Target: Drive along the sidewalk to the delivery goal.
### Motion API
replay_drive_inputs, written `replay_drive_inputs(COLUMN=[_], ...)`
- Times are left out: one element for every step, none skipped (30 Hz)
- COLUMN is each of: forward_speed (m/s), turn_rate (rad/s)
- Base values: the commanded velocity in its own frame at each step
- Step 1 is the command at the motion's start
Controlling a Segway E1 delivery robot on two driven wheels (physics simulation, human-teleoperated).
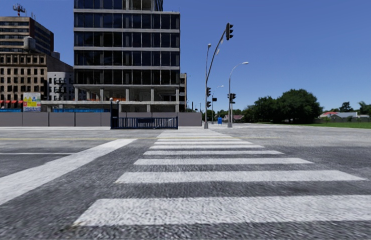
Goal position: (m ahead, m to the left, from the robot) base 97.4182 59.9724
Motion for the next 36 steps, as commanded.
replay_drive_inputs(forward_speed=[1.41,1.41,1.40,1.39,1.37,1.37,1.35,1.33,1.31,1.31,1.31,1.31,1.31,1.31,1.31,1.31,1.31,1.31,1.31,1.31,1.32,1.38,1.46,1.46,1.50,1.52,1.56,1.56,1.66,2.00,2.00,2.00,2.00,2.00,2.00,2.00], turn_rate=[0.00,0.00,0.00,0.00,0.00,0.00,0.00,0.00,0.00,0.00,0.00,0.00,0.00,0.00,0.00,0.00,0.00,0.00,0.00,0.00,0.00,0.00,0.00,0.00,0.00,0.00,0.00,0.00,0.00,0.00,0.00,0.00,0.00,0.00,0.00,0.00])
